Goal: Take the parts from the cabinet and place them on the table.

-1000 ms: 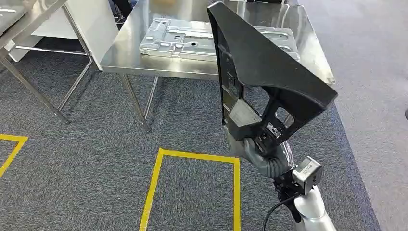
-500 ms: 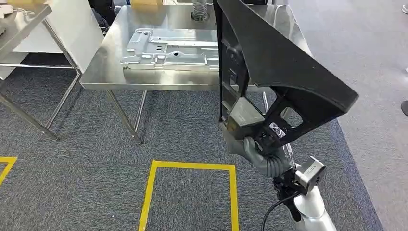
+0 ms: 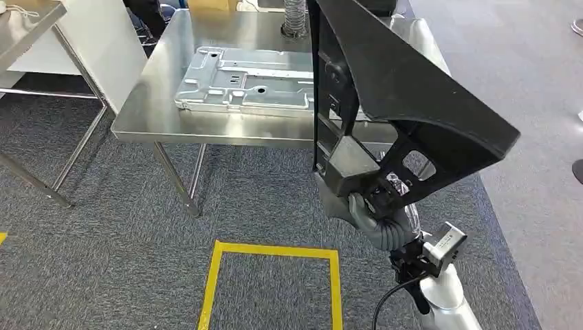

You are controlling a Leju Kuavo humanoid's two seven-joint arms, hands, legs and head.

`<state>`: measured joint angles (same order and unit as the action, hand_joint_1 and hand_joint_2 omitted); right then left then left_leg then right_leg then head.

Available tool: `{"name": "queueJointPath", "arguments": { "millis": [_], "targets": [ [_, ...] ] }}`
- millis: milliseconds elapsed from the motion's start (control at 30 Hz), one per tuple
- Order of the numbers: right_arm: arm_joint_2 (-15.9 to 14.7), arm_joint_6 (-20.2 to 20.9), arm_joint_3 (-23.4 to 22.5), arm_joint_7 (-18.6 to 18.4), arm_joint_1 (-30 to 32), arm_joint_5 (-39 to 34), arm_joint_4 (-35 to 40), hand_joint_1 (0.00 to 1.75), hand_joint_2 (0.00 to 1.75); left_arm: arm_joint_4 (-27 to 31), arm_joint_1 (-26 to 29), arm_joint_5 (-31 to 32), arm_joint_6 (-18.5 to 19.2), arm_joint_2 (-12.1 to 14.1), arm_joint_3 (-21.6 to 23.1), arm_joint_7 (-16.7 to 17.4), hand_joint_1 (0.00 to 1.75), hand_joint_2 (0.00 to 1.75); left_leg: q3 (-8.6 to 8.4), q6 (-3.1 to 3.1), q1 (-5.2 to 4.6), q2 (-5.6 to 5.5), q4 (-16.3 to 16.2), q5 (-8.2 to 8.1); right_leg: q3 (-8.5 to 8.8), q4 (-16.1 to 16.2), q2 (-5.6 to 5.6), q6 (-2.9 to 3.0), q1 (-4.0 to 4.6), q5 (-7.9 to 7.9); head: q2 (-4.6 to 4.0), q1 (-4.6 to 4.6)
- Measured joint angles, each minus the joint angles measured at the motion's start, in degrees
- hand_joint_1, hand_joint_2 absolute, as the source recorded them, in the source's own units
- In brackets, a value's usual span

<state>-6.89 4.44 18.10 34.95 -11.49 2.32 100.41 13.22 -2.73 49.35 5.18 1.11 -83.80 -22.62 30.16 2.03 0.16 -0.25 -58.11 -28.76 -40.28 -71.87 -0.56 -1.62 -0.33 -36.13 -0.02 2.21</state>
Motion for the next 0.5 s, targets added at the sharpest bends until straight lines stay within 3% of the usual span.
{"name": "queueJointPath", "arguments": {
  "millis": [33,67,100,167,200,233,267,300,333,367,400,433,467,500],
  "targets": [
    [0.0,0.0,0.0,0.0,0.0,0.0,0.0,1.75,1.75,0.0,0.0,0.0,0.0,0.0,0.0,0.0,0.00,0.00,-1.19,-0.13,-0.10,-0.01,0.0,-0.83,0.97,4.6,0.02,0.42,0.19,3.05,0.00,0.02],
    [0.0,0.0,-0.1,0.0,0.0,0.0,0.0,1.75,1.75,0.0,0.0,0.0,0.0,0.0,0.0,0.0,0.00,0.00,-2.15,-0.22,-0.19,0.01,0.1,-1.59,1.98,9.2,0.13,0.91,0.45,7.17,0.00,0.00],
    [0.0,0.0,-0.1,0.0,0.0,0.0,0.0,1.75,1.75,0.0,0.1,0.0,0.0,-0.2,0.0,0.0,0.00,0.00,-2.30,-0.31,-0.12,0.07,0.2,-2.26,2.46,12.6,0.55,1.76,0.83,13.20,0.00,0.00],
    [0.0,0.0,-0.2,0.0,0.0,-0.1,0.0,1.75,1.75,0.0,-0.2,0.0,0.0,-0.1,0.0,0.0,0.00,0.00,-3.12,-1.24,-0.21,-0.08,0.8,-3.32,2.79,12.9,0.39,1.79,1.14,12.51,0.00,-0.22],
    [0.0,0.1,-0.2,0.0,0.1,-0.1,0.2,1.75,1.75,0.0,-0.3,0.0,0.0,-0.1,0.0,0.0,0.00,0.00,-4.36,-1.53,-0.29,-0.05,0.4,-2.68,3.29,13.9,0.13,2.31,1.13,12.32,0.00,-0.31],
    [0.0,0.1,-0.2,0.0,-0.1,-0.1,0.2,1.75,1.75,0.0,-0.3,0.0,0.0,-0.1,0.0,0.0,0.00,0.00,-4.48,-2.04,-0.29,-0.02,0.4,-1.96,4.23,14.4,0.16,2.80,0.90,12.02,0.00,-0.29],
    [-0.1,0.1,-0.3,0.0,-0.1,-0.1,0.3,1.75,1.75,0.0,-0.4,0.0,0.0,0.0,0.0,0.0,0.00,0.00,-3.82,-2.25,-0.42,-0.01,-1.0,-1.78,5.56,15.0,0.04,2.80,0.50,12.24,0.02,-0.28],
    [-0.1,0.1,-0.3,0.0,-0.2,-0.1,0.3,1.75,1.75,0.0,-0.4,0.0,0.0,0.0,0.0,0.0,0.00,0.00,-2.67,-2.42,-0.28,-0.06,-4.3,-1.03,6.72,15.4,0.15,3.10,0.48,11.74,0.00,-0.53],
    [0.0,0.1,-0.3,0.0,-0.3,-0.2,0.3,1.75,1.75,0.0,-0.5,0.1,0.1,0.0,0.0,0.0,0.00,0.00,-0.33,-2.56,-0.15,-0.05,-8.0,-1.14,7.49,15.6,0.16,3.21,0.47,11.23,0.02,-0.99],
    [0.0,0.1,-0.3,0.0,-0.3,-0.2,0.3,1.75,1.75,0.0,-0.5,0.0,0.0,0.0,0.0,0.0,0.00,0.00,2.44,-2.85,-0.04,-0.04,-11.6,-2.44,8.11,15.6,0.12,3.23,0.47,10.61,0.00,-0.70],
    [0.0,0.1,-0.3,0.0,-0.2,-0.2,0.3,1.75,1.75,0.0,-0.4,0.0,-0.1,0.0,0.0,0.0,0.00,0.00,5.26,-3.01,0.04,-0.04,-14.7,-5.20,8.91,15.6,0.04,3.21,0.46,9.79,0.02,-0.85],
    [0.0,0.2,-0.3,0.0,-0.1,-0.2,0.3,1.75,1.75,0.0,-0.3,0.1,-0.2,0.0,0.0,0.0,0.00,0.00,7.31,-3.09,0.08,-0.03,-16.0,-8.02,9.80,15.6,-0.08,3.20,0.43,9.03,0.00,-0.90],
    [0.0,0.2,-0.3,0.0,-0.1,-0.2,0.3,1.75,1.75,0.0,-0.2,0.0,-0.3,0.0,0.0,0.1,0.00,0.00,8.50,-3.20,0.10,-0.03,-15.6,-9.62,10.76,15.6,-0.21,3.14,0.38,8.27,0.00,-0.94],
    [-0.1,0.2,-0.3,0.0,-0.1,-0.2,0.3,1.75,1.75,0.0,-0.1,0.0,-0.3,0.0,0.0,0.1,0.00,0.00,8.93,-3.34,0.13,-0.02,-13.5,-9.66,11.95,15.6,-0.31,3.07,0.36,7.36,0.02,-1.05]
  ]
}}
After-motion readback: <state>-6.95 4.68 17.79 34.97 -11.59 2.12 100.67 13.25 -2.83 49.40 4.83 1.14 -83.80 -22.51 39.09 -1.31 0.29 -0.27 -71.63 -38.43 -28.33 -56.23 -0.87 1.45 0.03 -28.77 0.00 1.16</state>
